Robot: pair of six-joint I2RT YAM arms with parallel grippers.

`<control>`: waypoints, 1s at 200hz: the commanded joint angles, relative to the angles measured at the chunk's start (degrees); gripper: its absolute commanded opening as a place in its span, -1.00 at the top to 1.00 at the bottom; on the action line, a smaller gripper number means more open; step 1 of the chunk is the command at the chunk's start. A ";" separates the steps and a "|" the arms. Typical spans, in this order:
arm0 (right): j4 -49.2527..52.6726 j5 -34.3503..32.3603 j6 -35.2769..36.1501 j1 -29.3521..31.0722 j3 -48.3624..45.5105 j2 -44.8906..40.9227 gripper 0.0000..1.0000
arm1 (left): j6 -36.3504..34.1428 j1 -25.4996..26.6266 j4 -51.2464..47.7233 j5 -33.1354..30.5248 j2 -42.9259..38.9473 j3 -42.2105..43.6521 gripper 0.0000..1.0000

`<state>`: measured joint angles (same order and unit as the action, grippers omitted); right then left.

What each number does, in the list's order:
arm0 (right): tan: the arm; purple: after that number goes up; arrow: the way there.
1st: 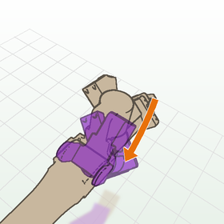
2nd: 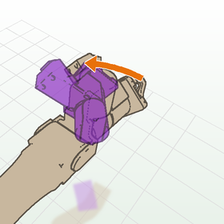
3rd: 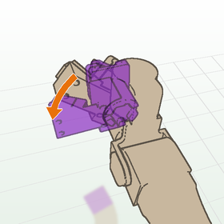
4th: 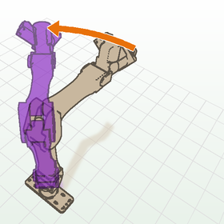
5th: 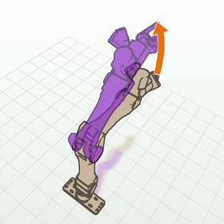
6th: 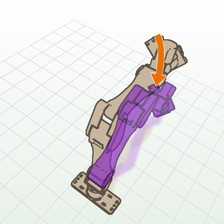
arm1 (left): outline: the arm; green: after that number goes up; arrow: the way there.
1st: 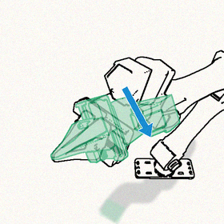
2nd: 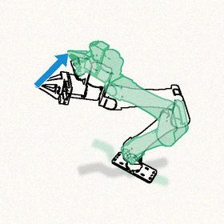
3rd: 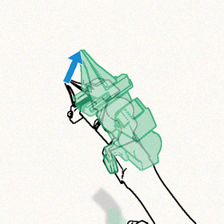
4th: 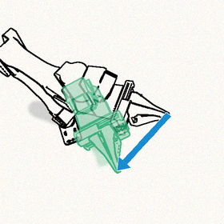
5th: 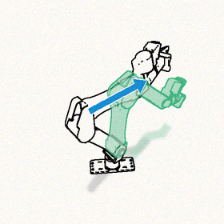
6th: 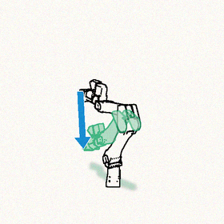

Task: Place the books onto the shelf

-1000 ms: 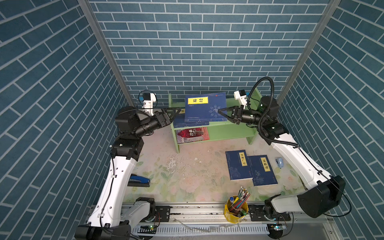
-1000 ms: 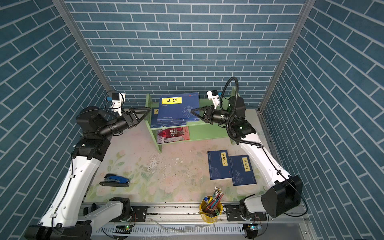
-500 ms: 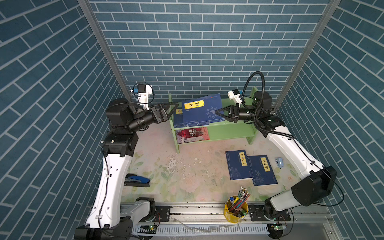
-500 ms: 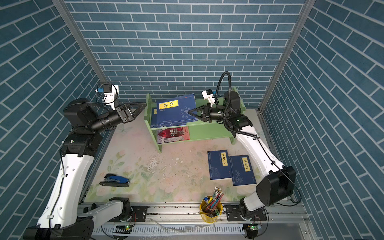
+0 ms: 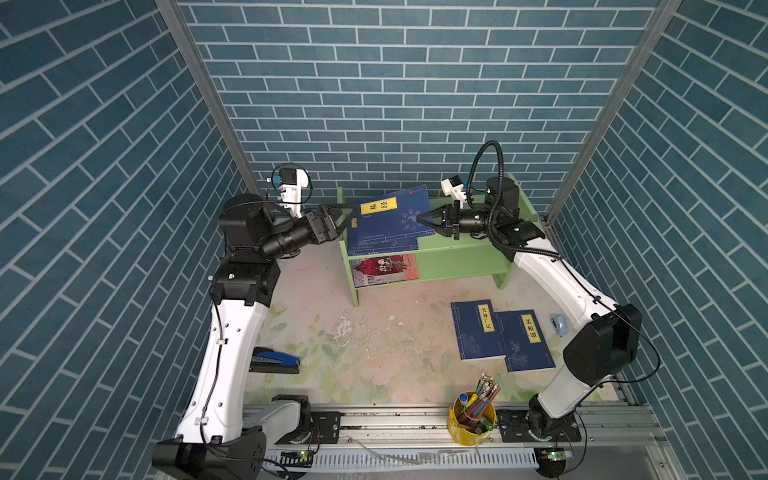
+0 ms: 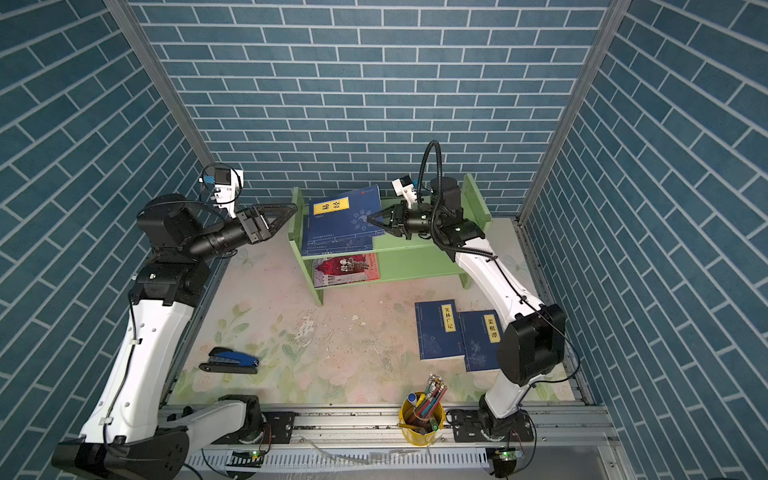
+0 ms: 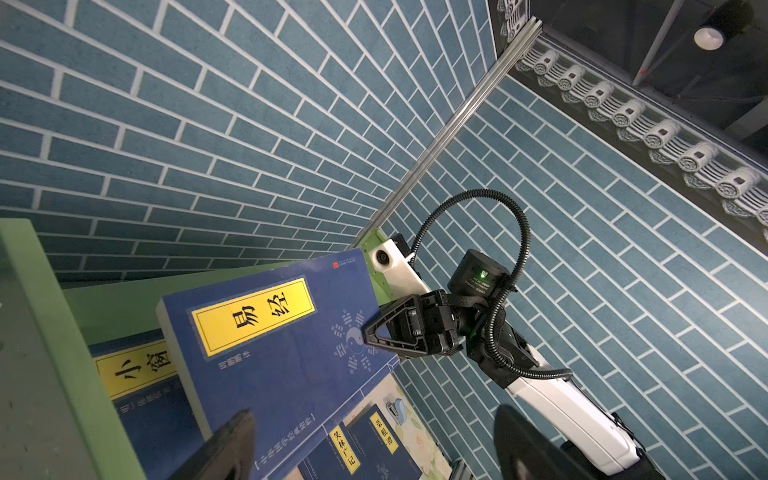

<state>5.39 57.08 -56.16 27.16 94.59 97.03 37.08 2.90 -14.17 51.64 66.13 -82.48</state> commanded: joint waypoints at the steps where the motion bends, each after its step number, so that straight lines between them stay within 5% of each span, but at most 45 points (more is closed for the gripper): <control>1: 0.22 -0.48 0.22 1.17 3.58 2.11 1.00 | 0.58 -0.33 3.00 1.69 0.14 0.76 -0.81; 51: 10.24 -5.02 5.55 2.88 8.06 4.42 1.00 | 1.57 -0.34 4.15 3.03 -0.37 2.91 -0.80; 200: 15.37 -10.47 6.33 3.64 8.71 6.68 0.99 | 1.68 -0.35 4.06 4.09 -1.22 4.01 -0.80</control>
<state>19.09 48.86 -52.07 30.50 101.62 103.24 39.07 2.90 -11.46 54.54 65.93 -79.00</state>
